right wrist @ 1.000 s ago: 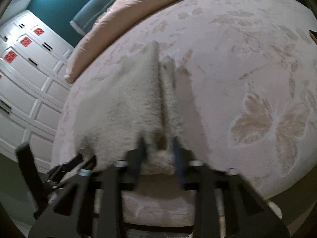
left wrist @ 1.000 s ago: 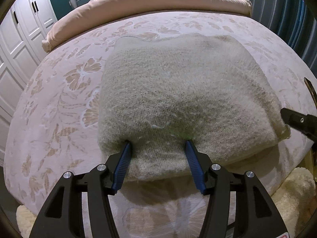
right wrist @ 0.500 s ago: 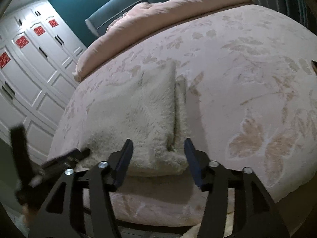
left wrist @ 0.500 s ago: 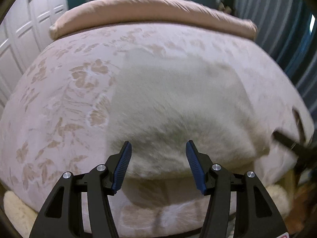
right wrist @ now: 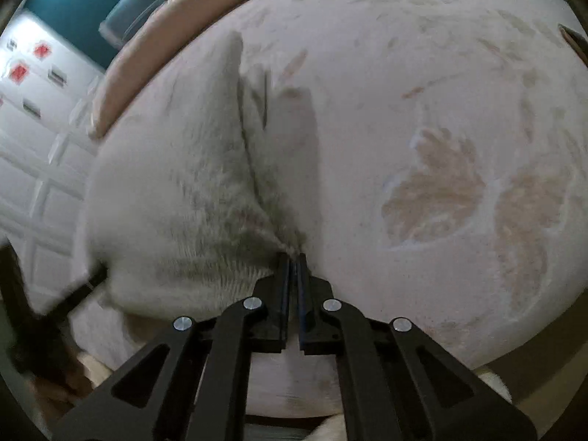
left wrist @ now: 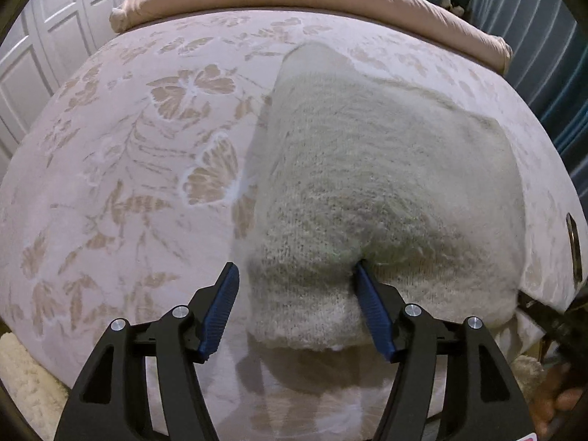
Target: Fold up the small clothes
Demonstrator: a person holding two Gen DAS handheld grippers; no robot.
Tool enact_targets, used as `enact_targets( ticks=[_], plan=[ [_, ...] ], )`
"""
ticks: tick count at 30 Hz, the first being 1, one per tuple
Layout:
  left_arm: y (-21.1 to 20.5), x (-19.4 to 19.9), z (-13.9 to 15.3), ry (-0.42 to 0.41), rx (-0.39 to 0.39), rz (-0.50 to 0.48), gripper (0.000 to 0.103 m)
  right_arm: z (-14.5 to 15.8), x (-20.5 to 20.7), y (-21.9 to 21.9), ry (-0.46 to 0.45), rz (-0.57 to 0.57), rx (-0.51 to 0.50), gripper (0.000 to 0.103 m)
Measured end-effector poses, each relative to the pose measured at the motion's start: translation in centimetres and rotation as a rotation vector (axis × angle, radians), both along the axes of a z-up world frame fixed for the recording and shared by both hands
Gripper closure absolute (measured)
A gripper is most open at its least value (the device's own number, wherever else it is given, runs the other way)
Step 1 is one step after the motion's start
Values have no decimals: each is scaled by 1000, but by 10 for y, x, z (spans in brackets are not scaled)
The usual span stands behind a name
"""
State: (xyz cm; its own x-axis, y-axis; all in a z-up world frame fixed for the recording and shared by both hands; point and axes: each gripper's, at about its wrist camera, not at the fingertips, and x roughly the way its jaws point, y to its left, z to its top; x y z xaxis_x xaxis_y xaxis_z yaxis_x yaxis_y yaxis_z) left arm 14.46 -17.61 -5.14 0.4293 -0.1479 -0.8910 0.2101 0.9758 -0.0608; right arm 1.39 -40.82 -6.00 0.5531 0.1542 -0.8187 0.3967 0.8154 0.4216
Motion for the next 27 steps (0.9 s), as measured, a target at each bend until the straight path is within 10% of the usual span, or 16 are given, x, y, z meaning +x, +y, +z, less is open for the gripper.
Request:
enact_targets(
  ticks=[3,10,16,22,27],
  plan=[
    [-6,-4,3,-40,58,-14,39,22,0,7,10,-13,-155,100],
    [-9,-5,3,-55,82,-23,38,71,-16,37,-138,6,-164,97],
    [-9,-7,3,-51,85,-23,38,16,17,64,47,110,-228,100],
    [-8,-7,1,-58,88,-24,37,51,8,66,-21,73,-263,96],
    [-8,-7,0,-58,85,-20,35,16,19,65,50,95,-268,97]
  ],
)
